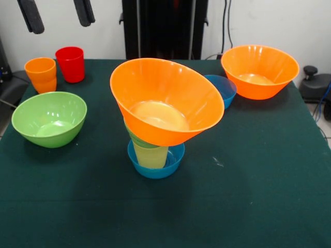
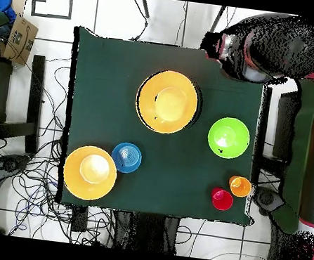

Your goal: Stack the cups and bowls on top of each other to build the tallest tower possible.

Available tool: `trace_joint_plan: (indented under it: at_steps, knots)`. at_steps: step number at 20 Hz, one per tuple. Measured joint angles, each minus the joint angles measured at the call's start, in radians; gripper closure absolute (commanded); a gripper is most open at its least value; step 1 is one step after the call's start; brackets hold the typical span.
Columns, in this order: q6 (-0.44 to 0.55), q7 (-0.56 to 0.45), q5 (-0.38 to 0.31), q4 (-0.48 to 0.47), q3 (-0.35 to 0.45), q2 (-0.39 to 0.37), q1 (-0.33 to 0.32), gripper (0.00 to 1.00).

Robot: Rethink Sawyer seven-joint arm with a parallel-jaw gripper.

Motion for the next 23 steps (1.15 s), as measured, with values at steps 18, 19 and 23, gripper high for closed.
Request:
trace_joint_plan:
  at_steps: [18, 19, 23]
  knots:
    - [0.0, 0.0, 0.006, -0.007, -0.005, 0.071, 0.002, 0.0]
    - [0.0, 0.0, 0.005, -0.007, -0.006, 0.075, 0.001, 0.0]
    - [0.0, 0.0, 0.006, -0.008, -0.007, 0.085, 0.0, 0.0]
